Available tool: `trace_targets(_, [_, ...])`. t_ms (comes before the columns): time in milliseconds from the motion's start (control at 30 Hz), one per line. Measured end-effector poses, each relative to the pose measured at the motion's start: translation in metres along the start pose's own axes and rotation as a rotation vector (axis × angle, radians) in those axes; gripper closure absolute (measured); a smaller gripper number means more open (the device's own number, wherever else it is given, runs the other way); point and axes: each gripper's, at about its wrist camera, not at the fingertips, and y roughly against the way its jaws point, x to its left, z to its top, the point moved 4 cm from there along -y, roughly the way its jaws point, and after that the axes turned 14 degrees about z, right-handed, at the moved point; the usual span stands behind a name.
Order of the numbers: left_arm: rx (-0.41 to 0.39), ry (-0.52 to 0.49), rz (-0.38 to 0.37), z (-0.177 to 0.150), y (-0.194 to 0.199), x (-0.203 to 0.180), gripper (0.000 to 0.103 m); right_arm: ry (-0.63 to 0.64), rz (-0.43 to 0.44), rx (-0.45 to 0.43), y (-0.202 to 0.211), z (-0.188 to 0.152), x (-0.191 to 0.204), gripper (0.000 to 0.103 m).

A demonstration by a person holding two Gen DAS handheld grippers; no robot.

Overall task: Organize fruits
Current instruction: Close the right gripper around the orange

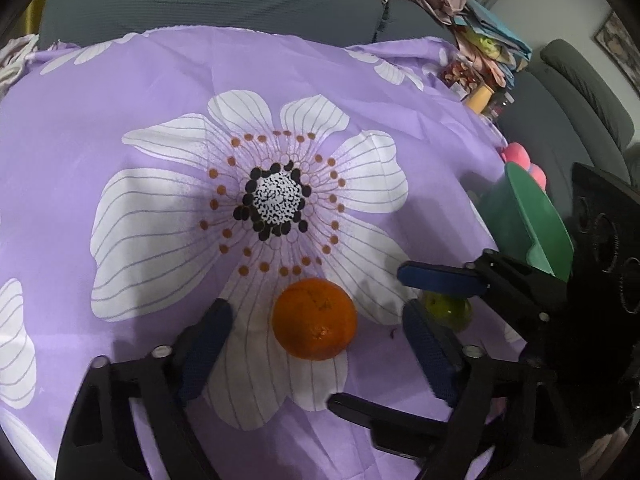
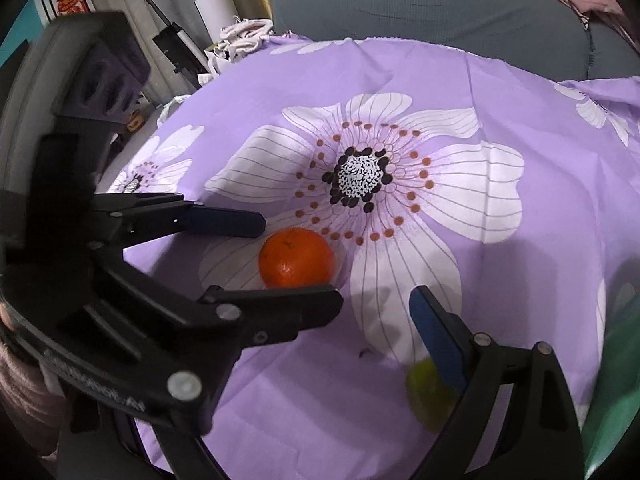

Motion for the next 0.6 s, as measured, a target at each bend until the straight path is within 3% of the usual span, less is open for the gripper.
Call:
trace_targets(233, [0.008,-0.01,-0.01,0.005,-0.002,0.003,0.033,0.016,0.008,0.038,-0.015,0.009,0.004,0.013])
trace_targets(433, [0.012,-0.022,0.015,0.008,-0.005,0.005,0.041,0.016,0.036,0.076,-0.022,0.011,0.006,0.03])
trace_targets(600, [0.004,-0.032,0.023,0.008,-0.006,0.006,0.044,0.041,0.031,0.104,-0.027,0.011,0.01,0.052])
